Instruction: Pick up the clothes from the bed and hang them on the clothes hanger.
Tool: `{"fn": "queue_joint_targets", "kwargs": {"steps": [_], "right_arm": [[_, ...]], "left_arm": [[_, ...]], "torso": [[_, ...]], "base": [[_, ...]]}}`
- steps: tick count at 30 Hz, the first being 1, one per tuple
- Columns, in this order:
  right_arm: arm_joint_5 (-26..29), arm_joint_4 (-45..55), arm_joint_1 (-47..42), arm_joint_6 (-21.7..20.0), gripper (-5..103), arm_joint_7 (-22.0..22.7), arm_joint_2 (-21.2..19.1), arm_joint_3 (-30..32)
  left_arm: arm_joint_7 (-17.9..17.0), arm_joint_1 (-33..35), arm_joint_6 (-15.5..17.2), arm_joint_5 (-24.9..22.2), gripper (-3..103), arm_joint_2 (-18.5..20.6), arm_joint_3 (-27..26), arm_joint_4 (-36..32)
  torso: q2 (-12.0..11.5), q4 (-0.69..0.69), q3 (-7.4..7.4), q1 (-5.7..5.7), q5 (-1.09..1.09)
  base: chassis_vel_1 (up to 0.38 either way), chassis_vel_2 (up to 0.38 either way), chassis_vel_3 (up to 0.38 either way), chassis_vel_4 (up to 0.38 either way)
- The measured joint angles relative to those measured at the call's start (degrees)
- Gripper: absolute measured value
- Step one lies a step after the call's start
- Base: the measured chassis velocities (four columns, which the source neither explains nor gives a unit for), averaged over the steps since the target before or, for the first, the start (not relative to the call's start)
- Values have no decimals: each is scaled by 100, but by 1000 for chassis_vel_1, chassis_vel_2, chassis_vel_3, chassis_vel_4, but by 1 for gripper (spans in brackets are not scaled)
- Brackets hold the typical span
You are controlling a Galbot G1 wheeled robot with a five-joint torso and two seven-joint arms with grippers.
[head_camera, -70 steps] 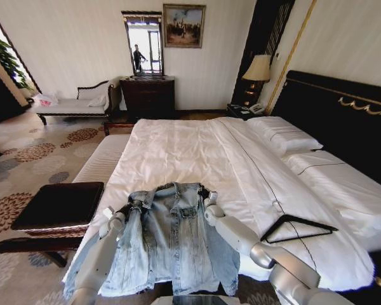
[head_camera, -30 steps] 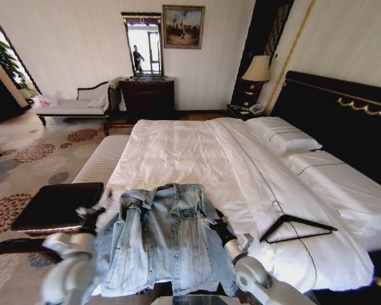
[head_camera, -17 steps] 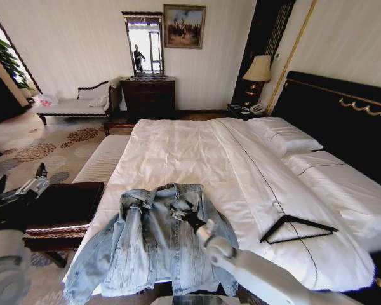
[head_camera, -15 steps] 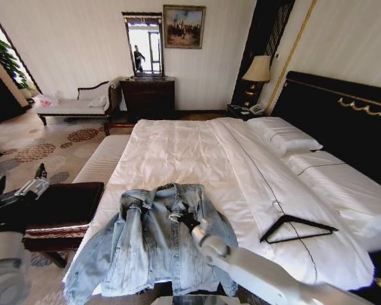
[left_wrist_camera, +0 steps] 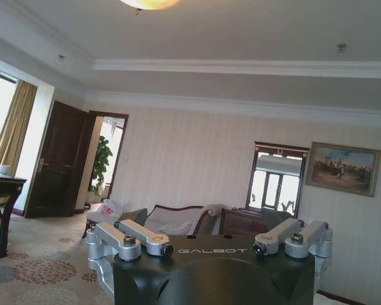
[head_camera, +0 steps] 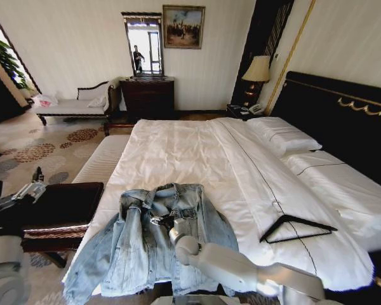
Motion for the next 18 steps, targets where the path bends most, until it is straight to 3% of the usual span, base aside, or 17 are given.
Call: {"fn": "queue_joint_targets", "kwargs": {"steps": [10, 14, 16, 18], "right_arm": [[-638, -376, 18, -235, 99, 928, 269, 76], [-938, -474, -33, -452, 87, 1379, 292, 144], [-945, -480, -45, -510, 87, 1448, 296, 151], [-946, -580, -69, -683, 77, 1650, 325, 150]], "left_arm": [[-10, 47, -4, 4, 100, -15, -35, -7], [-15, 68, -5, 8, 100, -34, -35, -6], [-15, 73, -5, 11, 100, -40, -31, -6], [-22, 77, -5, 37, 100, -66, 4, -4]], "torso": [[0, 0, 0, 0, 1], [0, -1, 0, 0, 1], [0, -1, 0, 0, 1], [0, -1, 0, 0, 1]], "base": [[0, 0, 0, 0], [0, 0, 0, 0], [0, 0, 0, 0], [0, 0, 0, 0]]}}
